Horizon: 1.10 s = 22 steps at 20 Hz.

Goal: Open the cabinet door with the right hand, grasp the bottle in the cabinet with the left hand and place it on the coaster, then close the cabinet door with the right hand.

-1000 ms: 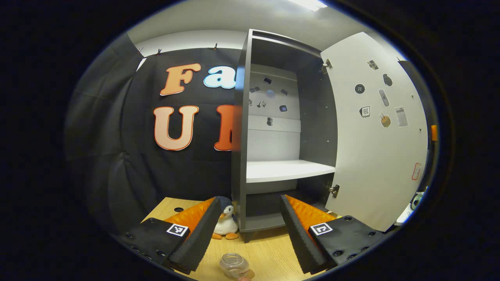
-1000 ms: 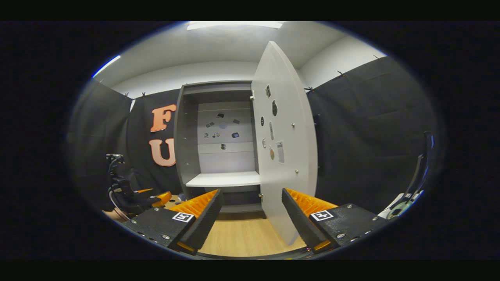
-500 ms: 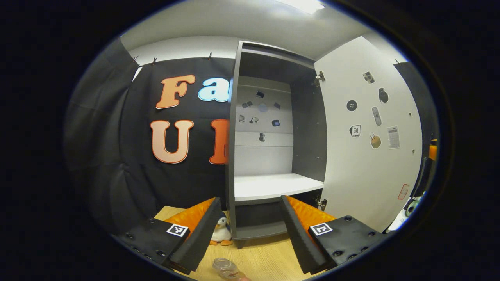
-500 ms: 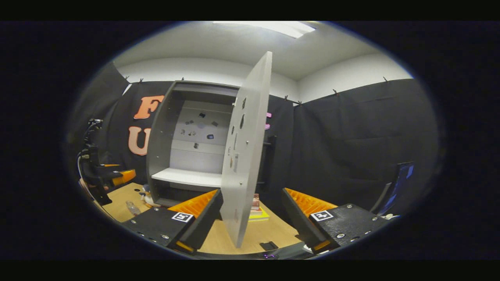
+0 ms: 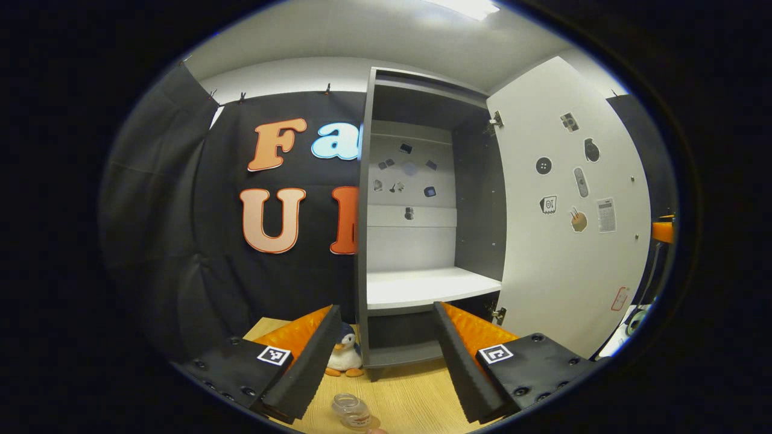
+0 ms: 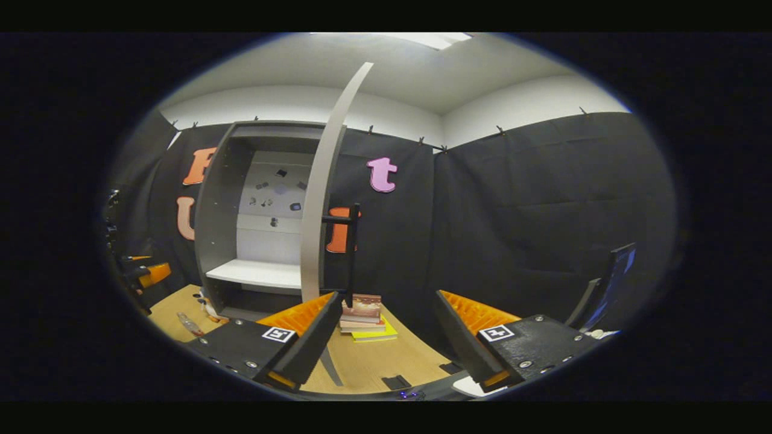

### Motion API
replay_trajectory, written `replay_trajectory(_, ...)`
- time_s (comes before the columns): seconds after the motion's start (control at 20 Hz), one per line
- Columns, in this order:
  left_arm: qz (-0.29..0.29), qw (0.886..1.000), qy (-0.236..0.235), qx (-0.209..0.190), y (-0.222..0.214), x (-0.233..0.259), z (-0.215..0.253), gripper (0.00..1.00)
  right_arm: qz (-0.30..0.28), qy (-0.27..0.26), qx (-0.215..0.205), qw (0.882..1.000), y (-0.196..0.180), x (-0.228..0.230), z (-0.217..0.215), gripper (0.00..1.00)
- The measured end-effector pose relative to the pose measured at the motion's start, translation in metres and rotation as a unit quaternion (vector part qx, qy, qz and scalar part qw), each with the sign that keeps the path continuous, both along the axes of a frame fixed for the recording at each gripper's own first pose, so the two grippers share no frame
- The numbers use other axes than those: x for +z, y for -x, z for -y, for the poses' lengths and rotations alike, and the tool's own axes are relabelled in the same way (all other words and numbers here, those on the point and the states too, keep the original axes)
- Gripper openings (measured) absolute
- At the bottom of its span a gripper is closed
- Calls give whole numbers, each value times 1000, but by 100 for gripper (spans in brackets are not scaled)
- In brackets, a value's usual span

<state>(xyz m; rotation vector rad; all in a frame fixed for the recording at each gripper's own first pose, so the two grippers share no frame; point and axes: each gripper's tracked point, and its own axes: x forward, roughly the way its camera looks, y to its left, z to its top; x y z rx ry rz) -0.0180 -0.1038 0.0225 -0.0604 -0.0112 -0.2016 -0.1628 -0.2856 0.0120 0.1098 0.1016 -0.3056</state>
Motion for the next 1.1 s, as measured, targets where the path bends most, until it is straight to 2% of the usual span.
replay_trajectory(0.15,-1,1000,-2,12,2,-1,-8,98,3,-8,28,1000,-10,0,-7,95)
replay_trajectory(0.25,1,1000,-9,23,2,0,-13,96,8,-11,39,999,-13,0,-11,92)
replay_trajectory(0.3,3,1000,-11,27,3,1,-14,96,10,-18,45,999,-13,0,-13,86)
replay_trajectory(0.35,4,1000,-9,28,4,1,-14,96,11,-30,52,998,-13,0,-16,91)
replay_trajectory(0.55,-2,999,-1,43,8,0,-20,98,20,-67,71,995,-17,-2,-26,90)
replay_trajectory(0.8,-9,999,9,49,3,-5,-27,95,21,-66,69,995,-16,0,-38,89)
replay_trajectory(0.95,-8,999,10,45,-8,-4,-30,99,26,-89,97,991,-17,4,-62,89)
replay_trajectory(1.0,-5,999,11,44,-11,-2,-30,96,34,-101,105,989,-20,6,-69,89)
replay_trajectory(1.1,-1,999,9,42,-18,-2,-34,98,46,-124,121,984,-26,15,-80,89)
